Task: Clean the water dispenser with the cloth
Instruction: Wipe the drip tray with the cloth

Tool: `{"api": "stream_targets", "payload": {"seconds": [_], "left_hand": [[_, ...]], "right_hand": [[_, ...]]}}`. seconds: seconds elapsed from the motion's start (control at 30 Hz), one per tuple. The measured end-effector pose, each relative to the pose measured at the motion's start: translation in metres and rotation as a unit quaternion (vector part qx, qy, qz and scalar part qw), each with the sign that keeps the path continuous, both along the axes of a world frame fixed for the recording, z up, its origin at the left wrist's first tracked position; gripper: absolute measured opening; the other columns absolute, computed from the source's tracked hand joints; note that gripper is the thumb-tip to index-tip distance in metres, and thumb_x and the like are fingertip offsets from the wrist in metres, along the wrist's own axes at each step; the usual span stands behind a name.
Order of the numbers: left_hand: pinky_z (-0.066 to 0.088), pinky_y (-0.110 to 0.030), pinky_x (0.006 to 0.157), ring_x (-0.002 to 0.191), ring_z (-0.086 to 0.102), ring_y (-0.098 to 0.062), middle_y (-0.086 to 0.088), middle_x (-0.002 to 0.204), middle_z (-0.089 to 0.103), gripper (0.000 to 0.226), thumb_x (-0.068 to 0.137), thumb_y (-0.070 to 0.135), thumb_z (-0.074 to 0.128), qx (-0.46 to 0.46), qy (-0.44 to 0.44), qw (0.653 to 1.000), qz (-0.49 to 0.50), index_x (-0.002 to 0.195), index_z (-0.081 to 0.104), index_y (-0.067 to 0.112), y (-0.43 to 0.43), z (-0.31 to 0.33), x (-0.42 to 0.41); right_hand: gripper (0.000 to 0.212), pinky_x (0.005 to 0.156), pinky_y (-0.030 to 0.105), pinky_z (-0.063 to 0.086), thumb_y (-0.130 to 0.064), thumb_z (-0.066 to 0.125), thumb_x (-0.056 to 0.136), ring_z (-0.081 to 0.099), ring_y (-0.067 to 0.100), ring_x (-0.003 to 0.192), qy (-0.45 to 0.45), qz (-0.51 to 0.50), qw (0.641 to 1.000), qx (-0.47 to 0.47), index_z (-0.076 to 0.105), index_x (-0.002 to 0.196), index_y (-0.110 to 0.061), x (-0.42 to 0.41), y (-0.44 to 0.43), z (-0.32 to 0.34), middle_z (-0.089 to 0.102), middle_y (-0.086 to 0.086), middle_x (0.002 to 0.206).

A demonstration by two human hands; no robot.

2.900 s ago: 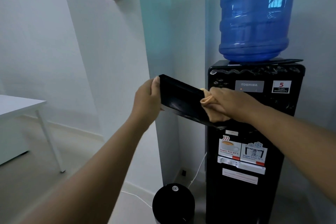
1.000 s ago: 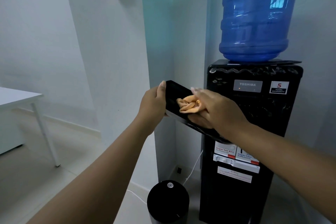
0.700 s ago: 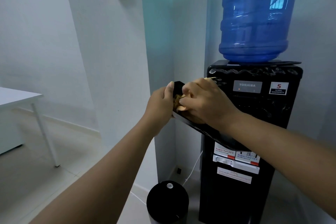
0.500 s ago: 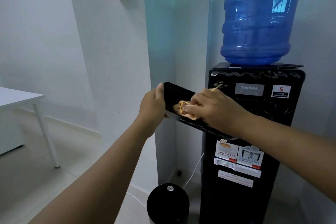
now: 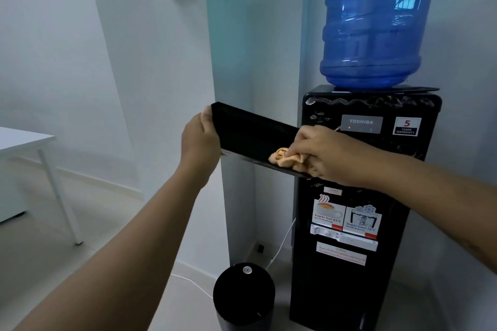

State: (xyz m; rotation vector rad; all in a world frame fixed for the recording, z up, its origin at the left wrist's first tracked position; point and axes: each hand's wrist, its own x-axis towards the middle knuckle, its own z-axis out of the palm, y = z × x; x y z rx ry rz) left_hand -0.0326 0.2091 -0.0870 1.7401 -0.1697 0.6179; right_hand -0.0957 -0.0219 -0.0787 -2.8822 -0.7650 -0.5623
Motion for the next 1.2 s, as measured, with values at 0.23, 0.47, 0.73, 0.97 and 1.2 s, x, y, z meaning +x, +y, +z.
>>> {"api": "stream_targets", "payload": {"seconds": [0.23, 0.47, 0.73, 0.97, 1.2], "left_hand": [[0.057, -0.056, 0.083, 0.096, 0.065, -0.035, -0.006, 0.092, 0.065, 0.044, 0.103, 0.049, 0.027, -0.03, 0.032, 0.999, 0.018, 0.081, 0.057, 0.027, 0.006, -0.009, 0.001], [0.061, -0.038, 0.058, 0.083, 0.068, -0.037, -0.01, 0.099, 0.062, 0.039, 0.106, 0.041, 0.03, -0.091, 0.151, 0.984, -0.011, 0.097, 0.057, 0.014, 0.009, -0.007, 0.003], [0.063, -0.041, 0.063, 0.057, 0.072, -0.032, -0.018, 0.098, 0.069, 0.034, 0.105, 0.031, 0.038, -0.124, 0.305, 0.94, -0.093, 0.111, 0.059, 0.005, 0.019, -0.017, 0.003], [0.06, -0.039, 0.079, 0.098, 0.068, -0.026, -0.011, 0.113, 0.062, 0.047, 0.099, 0.054, 0.044, -0.035, 0.287, 0.927, -0.239, 0.119, 0.06, 0.014, 0.029, -0.023, -0.007], [0.051, -0.037, 0.102, 0.115, 0.064, -0.028, -0.014, 0.129, 0.061, 0.058, 0.074, 0.021, 0.08, 0.039, 0.176, 0.912, -0.367, 0.126, 0.054, 0.018, 0.036, -0.029, -0.007]], "right_hand": [[0.026, 0.099, 0.037, 0.03, -0.041, 0.047, 0.098, 0.046, 0.008, 0.109, 0.033, -0.003, 0.999, 0.041, 0.047, 0.124, -0.041, -0.001, 0.008, -0.017, 0.058, -0.011, 0.111], [0.028, 0.081, 0.037, 0.047, -0.048, 0.051, 0.095, 0.057, 0.008, 0.087, 0.02, 0.029, 0.992, 0.124, 0.059, 0.113, -0.028, 0.004, 0.013, -0.02, 0.064, -0.011, 0.096], [0.028, 0.064, 0.036, 0.045, -0.05, 0.06, 0.09, 0.056, 0.017, 0.069, 0.081, -0.018, 0.993, 0.089, 0.054, 0.084, -0.023, 0.004, 0.02, -0.017, 0.06, -0.005, 0.074], [0.023, 0.064, 0.028, 0.038, -0.036, 0.06, 0.094, 0.048, 0.01, 0.066, 0.174, -0.012, 0.974, 0.147, 0.061, 0.087, -0.015, -0.006, 0.014, -0.001, 0.059, 0.002, 0.076], [0.024, 0.056, 0.021, 0.044, -0.038, 0.058, 0.094, 0.057, 0.019, 0.069, 0.245, -0.056, 0.931, 0.265, 0.066, 0.098, -0.015, -0.008, -0.024, 0.013, 0.062, 0.008, 0.078]]}}
